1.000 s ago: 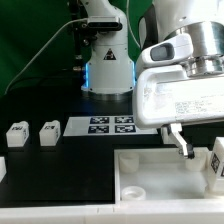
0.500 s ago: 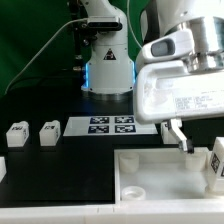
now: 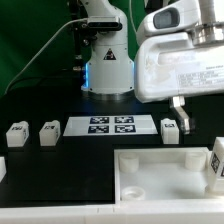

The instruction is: Assemble one leg

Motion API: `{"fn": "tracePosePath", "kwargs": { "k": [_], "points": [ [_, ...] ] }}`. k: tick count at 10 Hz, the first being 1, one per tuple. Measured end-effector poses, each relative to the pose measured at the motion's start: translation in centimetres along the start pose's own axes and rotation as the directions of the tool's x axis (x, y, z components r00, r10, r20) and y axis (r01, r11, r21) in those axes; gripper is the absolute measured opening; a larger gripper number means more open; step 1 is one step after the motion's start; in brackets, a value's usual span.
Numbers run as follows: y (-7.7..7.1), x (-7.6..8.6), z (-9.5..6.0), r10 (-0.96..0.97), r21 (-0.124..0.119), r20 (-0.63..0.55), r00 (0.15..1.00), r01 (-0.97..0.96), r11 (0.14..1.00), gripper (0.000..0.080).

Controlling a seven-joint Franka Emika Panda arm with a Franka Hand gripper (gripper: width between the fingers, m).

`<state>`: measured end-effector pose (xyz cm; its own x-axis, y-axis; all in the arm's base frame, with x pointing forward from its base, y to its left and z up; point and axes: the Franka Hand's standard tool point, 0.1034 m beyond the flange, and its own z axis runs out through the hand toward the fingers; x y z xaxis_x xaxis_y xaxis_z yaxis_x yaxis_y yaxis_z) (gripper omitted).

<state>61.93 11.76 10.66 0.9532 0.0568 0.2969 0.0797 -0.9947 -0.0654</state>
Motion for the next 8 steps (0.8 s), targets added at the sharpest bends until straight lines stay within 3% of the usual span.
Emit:
{"fn": "tracePosePath", "kwargs": {
  "k": [3,4,6,8],
  "points": [
    [0.6,0.5,0.7,0.009,0.004,0.245,0.970,-0.010,1.000,0.0649],
    [0.8,-0.1,0.7,0.013,0.005,0.357,0.934,-0.016,1.000,0.0649],
    [0.4,1.0,1.6,0.019,0.004,0.353,0.935,-0.022,1.000,0.0649],
    [-0.2,0.7,1.9,0.025,0.002,0.357,0.934,-0.028,1.000,0.0649]
  ]
}}
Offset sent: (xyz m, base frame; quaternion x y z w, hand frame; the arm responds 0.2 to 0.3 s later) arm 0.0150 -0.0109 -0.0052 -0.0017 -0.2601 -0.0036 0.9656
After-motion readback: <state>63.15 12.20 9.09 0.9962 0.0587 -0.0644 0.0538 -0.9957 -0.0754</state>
